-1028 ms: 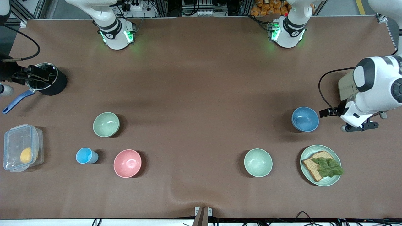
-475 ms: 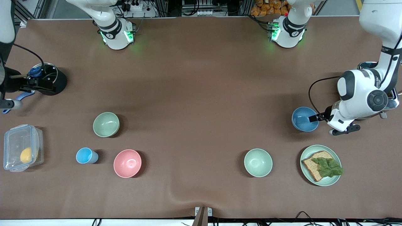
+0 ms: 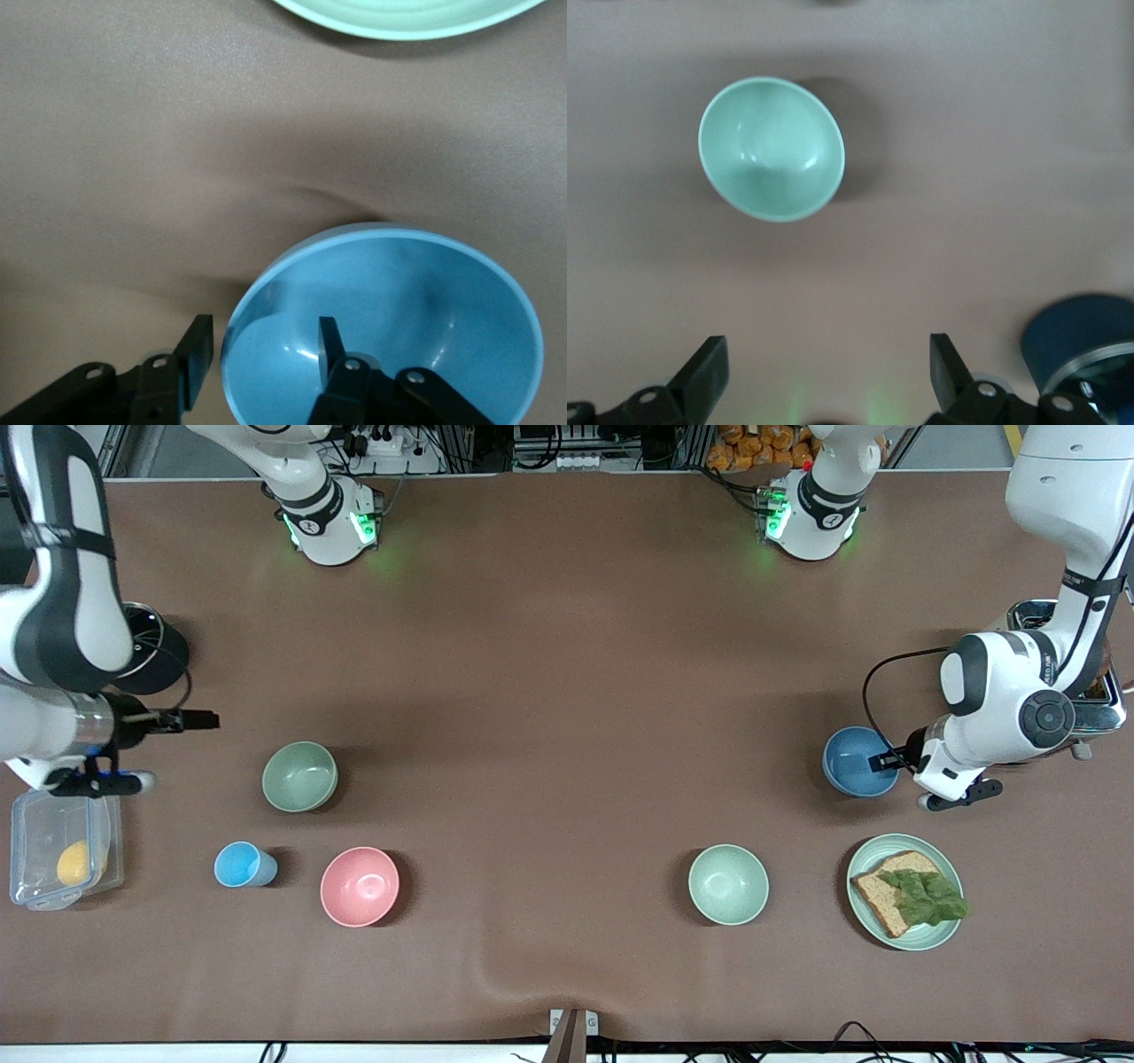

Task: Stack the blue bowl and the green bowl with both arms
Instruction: 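Grasp the blue bowl with the left gripper while the right gripper grasps the green bowl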

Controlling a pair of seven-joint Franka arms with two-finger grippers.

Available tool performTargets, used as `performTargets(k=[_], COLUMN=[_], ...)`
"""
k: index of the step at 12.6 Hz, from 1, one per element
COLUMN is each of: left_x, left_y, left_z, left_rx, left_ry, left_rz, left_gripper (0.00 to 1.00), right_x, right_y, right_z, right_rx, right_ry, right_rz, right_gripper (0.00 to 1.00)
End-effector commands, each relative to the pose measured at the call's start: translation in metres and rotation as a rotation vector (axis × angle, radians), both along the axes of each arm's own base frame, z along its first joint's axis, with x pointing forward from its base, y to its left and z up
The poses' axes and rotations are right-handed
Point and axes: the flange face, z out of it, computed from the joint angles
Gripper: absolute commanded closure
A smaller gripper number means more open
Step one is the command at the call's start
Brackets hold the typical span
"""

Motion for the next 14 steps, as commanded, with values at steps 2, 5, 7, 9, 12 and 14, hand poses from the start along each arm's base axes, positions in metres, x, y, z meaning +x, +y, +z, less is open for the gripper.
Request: performTargets(k=[2, 5, 7, 9, 12, 14], left_x=[0.001, 0.001, 0.004, 0.008, 0.019, 0.027], left_y=[0.0, -0.001, 0.0, 0.0, 0.0, 0.0], left_z=[-0.003, -0.002, 0.004, 0.015, 0.047, 0.081], left_rx=[0.008, 0.009, 0.01, 0.011, 0.021, 0.031], left_ry=[-0.006, -0.006, -0.018, -0.035, -0.088, -0.112], left_rz=[0.015, 0.012, 0.007, -0.009, -0.015, -0.021], left_gripper=[0.68, 1.0, 1.0, 1.0, 1.0, 1.0], right_x=[0.014, 0.029, 0.026, 0.022, 0.02, 0.018], right_y=[0.022, 0.028, 0.026, 0.03, 0.024, 0.023], right_z=[-0.063, -0.126, -0.156, -0.181, -0.2, -0.203], right_rx=[0.032, 0.044, 0.048, 0.113, 0.131, 0.132], right_ry=[-0.009, -0.041, -0.007, 0.027, 0.024, 0.03], right_rz=[0.023, 0.01, 0.004, -0.022, 0.002, 0.001], right_gripper=[0.0, 0.0, 0.0, 0.0, 0.0, 0.05])
